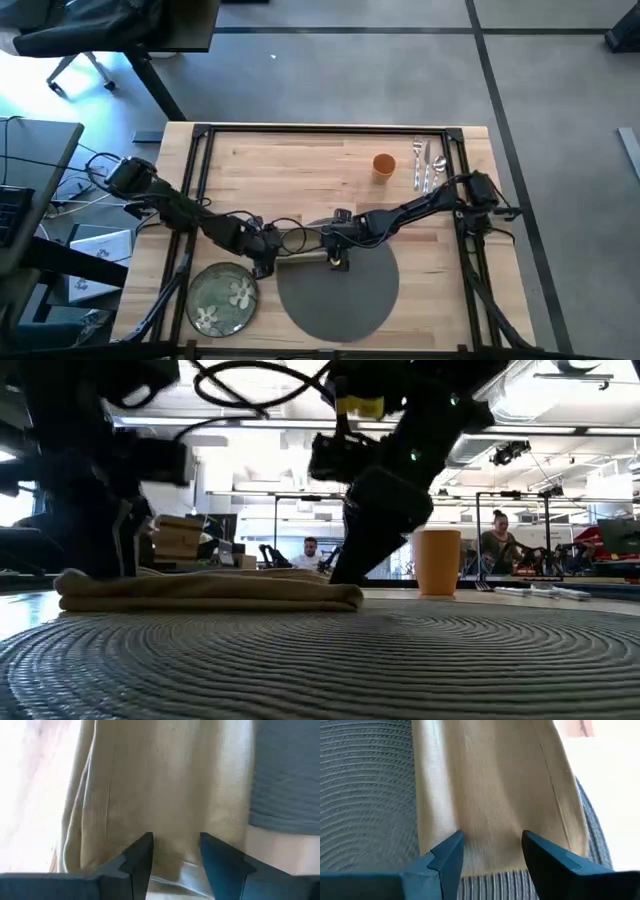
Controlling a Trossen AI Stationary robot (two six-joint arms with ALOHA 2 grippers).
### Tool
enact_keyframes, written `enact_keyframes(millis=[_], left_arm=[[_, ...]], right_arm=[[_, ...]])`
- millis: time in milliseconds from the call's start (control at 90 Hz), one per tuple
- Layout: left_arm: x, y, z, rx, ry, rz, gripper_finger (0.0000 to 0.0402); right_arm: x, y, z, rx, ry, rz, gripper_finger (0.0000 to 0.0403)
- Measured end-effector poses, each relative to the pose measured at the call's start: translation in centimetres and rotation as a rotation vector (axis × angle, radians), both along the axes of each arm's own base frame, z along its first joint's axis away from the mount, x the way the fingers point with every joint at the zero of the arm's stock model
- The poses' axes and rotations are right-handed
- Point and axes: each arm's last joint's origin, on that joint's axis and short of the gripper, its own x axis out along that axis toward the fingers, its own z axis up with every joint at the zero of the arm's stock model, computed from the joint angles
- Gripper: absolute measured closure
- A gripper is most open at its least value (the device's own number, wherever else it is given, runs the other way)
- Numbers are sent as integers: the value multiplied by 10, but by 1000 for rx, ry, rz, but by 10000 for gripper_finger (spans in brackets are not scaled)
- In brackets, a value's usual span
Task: Set table place
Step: Fold the brown napkin
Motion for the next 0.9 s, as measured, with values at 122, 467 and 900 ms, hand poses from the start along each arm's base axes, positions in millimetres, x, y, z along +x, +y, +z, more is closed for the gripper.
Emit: enact_keyframes(millis=[122,467,900], left_arm=[[1,2,22,26,-120,19,258],[-1,35,-2,212,-103,69,257],[-21,68,-35,226,28,244,257]], right_arm=[[10,5,19,20,-65,11,222],[25,18,1,90,-298,22,222],[3,17,-19,40,53,6,222]])
